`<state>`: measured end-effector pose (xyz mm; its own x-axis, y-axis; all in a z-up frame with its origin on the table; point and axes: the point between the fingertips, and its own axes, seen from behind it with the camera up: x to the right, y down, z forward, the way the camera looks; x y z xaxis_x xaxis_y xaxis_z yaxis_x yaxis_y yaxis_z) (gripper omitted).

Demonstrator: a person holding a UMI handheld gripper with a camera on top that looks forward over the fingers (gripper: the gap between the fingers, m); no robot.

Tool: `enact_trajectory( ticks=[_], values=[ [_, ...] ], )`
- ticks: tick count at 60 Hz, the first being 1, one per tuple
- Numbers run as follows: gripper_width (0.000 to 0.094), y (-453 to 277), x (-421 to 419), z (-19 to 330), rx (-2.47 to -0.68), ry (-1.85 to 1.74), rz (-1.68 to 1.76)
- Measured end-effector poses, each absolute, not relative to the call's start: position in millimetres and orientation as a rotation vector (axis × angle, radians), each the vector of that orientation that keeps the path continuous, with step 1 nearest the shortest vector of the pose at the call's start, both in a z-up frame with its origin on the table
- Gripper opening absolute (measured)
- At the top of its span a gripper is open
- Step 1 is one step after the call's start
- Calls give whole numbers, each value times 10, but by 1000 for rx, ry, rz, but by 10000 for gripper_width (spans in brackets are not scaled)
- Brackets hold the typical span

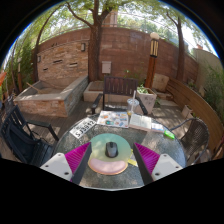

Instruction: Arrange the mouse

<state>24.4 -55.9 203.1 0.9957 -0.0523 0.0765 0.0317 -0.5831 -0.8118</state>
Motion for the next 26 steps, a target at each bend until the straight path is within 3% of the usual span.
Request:
enact_trajectory(
  ticks=[10,26],
  values=[
    [854,-908,151,2212,-2178,21,-119],
    [853,-1173,113,2106,-2216,36,-112]
  ],
)
